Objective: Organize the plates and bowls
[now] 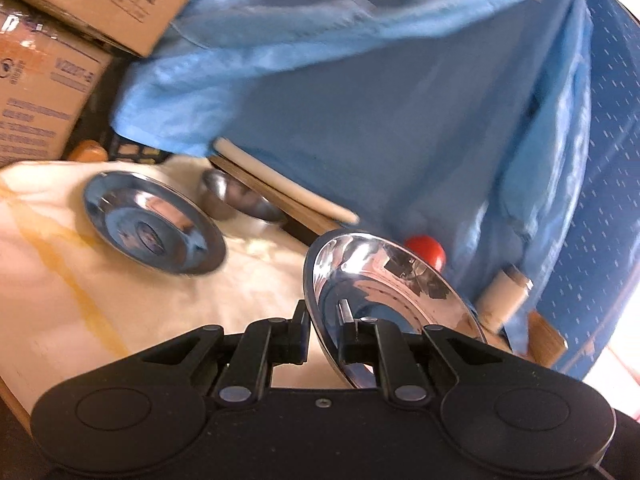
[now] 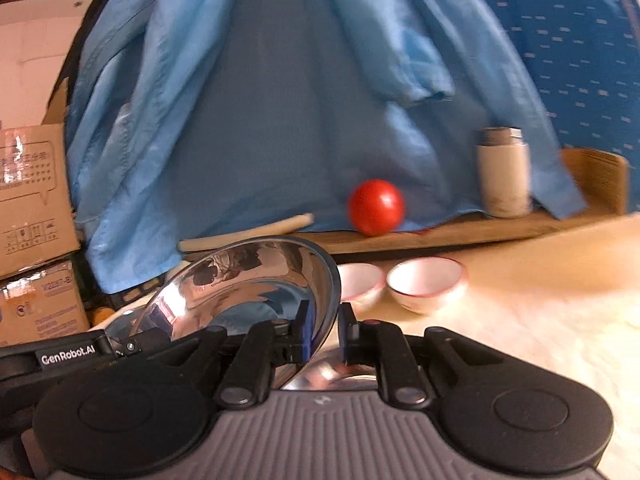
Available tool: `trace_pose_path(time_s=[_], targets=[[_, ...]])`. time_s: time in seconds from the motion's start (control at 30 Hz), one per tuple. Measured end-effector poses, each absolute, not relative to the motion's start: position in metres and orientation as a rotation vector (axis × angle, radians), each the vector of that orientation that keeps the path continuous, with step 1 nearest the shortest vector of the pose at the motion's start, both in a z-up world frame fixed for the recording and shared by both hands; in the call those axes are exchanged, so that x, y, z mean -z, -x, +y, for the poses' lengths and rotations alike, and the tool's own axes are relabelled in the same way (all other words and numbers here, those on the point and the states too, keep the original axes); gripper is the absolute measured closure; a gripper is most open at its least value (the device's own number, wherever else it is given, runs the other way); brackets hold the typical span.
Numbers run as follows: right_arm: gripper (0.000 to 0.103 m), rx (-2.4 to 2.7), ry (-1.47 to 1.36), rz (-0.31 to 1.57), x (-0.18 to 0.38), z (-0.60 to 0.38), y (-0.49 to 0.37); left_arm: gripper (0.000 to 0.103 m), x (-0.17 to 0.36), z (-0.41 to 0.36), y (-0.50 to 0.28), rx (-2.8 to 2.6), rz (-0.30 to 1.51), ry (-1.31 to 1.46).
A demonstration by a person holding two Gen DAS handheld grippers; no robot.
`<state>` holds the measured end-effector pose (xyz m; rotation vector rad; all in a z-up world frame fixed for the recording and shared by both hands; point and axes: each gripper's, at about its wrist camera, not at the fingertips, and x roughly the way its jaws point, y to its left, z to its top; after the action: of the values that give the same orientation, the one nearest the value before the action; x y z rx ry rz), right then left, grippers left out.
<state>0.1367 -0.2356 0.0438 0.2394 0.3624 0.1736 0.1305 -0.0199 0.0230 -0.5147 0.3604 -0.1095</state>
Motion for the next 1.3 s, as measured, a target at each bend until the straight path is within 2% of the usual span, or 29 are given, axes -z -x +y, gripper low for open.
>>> trace_pose_path(time_s=[0.37,1.0,1.3], targets=[[0.087,-0.032,-0.269,0.388,-0.012,-0.262,-0.105,0.089,-0.007,-0.064,-0.126,0.153,0.421,0.375],[0.085,0.004,-0.303,0.415,0.002,-0.275,-0.094,0.087,0.003,-0.088,-0.128,0.158,0.464,0.252],[0.085,0.002,-0.31,0.421,0.003,-0.276,-0.094,0.081,0.003,-0.1,-0.127,0.151,0.461,0.141]])
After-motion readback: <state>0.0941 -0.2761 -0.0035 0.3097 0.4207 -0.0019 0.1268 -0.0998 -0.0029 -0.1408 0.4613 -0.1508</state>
